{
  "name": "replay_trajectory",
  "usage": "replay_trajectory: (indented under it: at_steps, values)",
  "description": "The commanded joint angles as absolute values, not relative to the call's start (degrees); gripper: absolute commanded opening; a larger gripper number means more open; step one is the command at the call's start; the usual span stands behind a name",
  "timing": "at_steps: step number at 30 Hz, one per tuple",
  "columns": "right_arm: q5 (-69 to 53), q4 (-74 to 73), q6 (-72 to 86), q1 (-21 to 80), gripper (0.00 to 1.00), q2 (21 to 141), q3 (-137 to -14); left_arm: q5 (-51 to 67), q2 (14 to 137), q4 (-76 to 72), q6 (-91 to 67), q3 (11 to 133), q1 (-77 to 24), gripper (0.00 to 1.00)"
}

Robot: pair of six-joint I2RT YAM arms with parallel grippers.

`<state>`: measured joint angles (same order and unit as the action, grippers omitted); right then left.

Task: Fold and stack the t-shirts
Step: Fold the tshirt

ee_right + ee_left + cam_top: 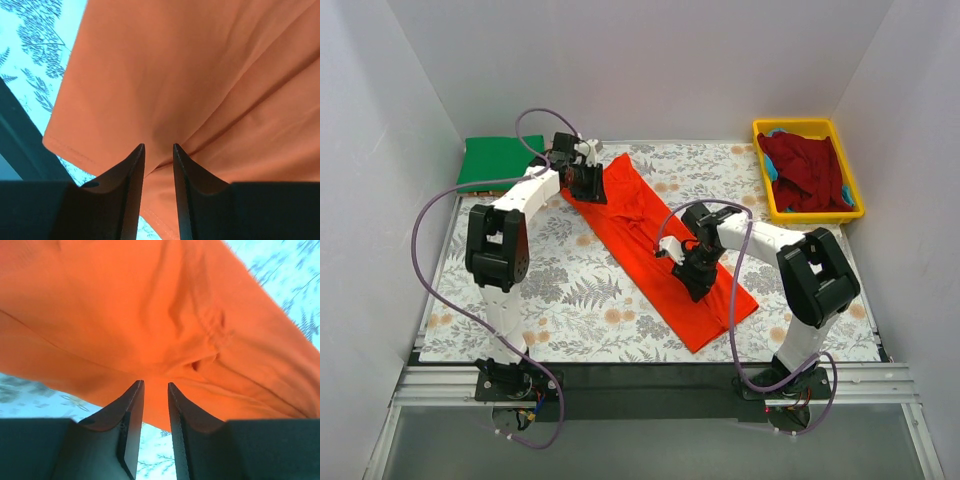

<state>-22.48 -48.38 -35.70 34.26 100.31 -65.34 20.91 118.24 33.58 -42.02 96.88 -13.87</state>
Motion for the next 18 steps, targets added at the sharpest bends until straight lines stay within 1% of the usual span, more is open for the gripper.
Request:
replay_trajectory:
  at_steps: [1,3,5,11,12,14,15,16,17,18]
  values:
    - [-21.18,-47.37,-34.81,34.98,0.35,101.94,-64.25,23.29,120.49,33.84,-47.28,92.82,-14.41,0.24]
    - [-22.23,-46.76,-34.19,35.77,0.32,103.70,-63.29,22.24,122.68,33.14,-48.08,92.99,-14.41,0.22]
    - [-23.89,-45.88,-33.58,37.61,0.31,104.93,-63.11,21.27,124.71,33.22,-47.99,94.74,-14.41,0.21]
    - [-30.39,-42.81,-29.10,45.78,0.31,110.82,-66.87,14.16,134.55,36.38,-43.43,105.37,-13.98,0.16]
    - [-31.63,-42.11,-28.13,46.92,0.32,113.01,-68.28,12.67,135.78,36.65,-41.07,106.95,-13.71,0.16]
    - [-37.07,-42.01,-25.67,49.21,0.37,115.74,-75.56,11.08,139.91,37.17,-39.21,113.97,-12.92,0.16]
    - [-38.92,-42.27,-24.97,49.39,0.42,118.10,-78.46,11.68,141.31,38.57,-38.42,117.56,-12.57,0.17]
    - [-41.02,-42.54,-24.09,49.05,0.45,118.91,-81.97,13.43,142.81,39.63,-37.63,120.82,-11.79,0.17]
    - [-41.65,-43.15,-23.65,48.52,0.48,119.26,-87.14,14.75,144.56,40.60,-37.53,127.46,-11.43,0.20]
    - [-42.10,-43.42,-23.38,47.73,0.49,118.92,-89.36,15.90,144.84,42.43,-37.53,129.96,-11.16,0.21]
